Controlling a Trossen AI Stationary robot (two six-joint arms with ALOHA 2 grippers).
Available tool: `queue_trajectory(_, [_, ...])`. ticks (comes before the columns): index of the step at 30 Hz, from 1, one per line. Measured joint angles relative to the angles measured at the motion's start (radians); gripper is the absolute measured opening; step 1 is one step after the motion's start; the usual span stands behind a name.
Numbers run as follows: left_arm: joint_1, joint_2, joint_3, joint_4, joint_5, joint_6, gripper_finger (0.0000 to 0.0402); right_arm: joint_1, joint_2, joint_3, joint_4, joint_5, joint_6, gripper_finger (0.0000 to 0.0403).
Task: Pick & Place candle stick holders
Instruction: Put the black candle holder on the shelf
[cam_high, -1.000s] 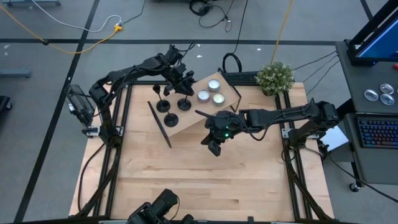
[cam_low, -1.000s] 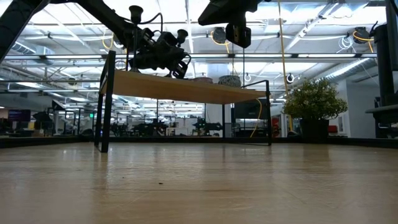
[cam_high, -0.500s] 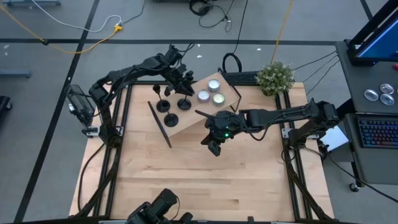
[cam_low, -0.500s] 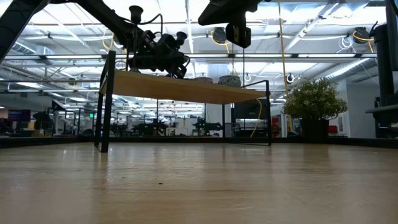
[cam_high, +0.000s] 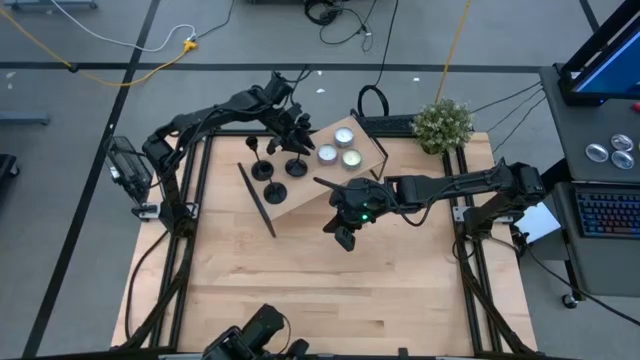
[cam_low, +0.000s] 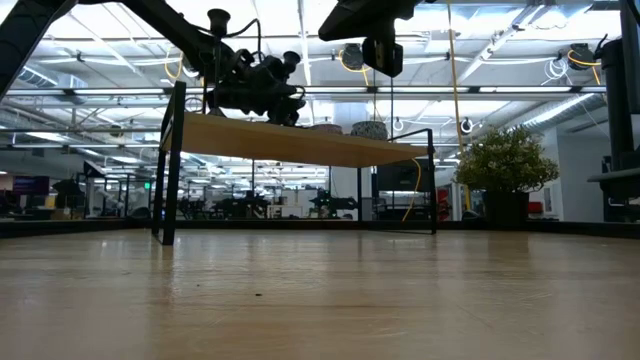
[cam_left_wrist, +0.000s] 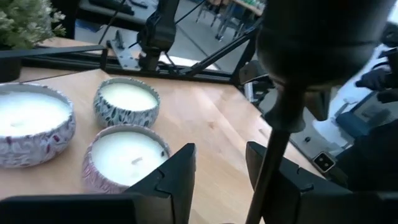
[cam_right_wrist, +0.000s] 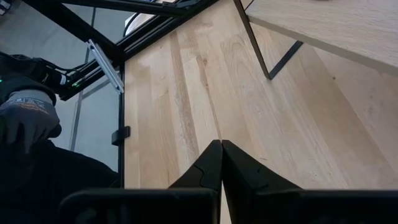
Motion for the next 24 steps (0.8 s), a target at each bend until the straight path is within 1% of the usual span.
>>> queue_trajectory(6, [0.0,-0.033,0.0,-0.002,-0.051,-0.007,0.0166,0.0,0.0,0.0,0.0,0.002,-0.01,0.0])
queue_trajectory(10, [0.0,-0.051,0.0,-0.002,-0.059,-0.009,0.0176,0.0,0.0,0.0,0.001,0.003,-0.01,0.0])
queue_trajectory(16, [0.0,-0.07,0.0,-0.009,-0.132,-0.016,0.0184,0.0,0.0,0.0,0.005,0.004,-0.01,0.0])
queue_trajectory(24, [-0.006,-0.071,0.0,-0.01,-0.133,-0.05,0.0184,0.0,0.0,0.0,0.008,0.004,-0.01,0.0])
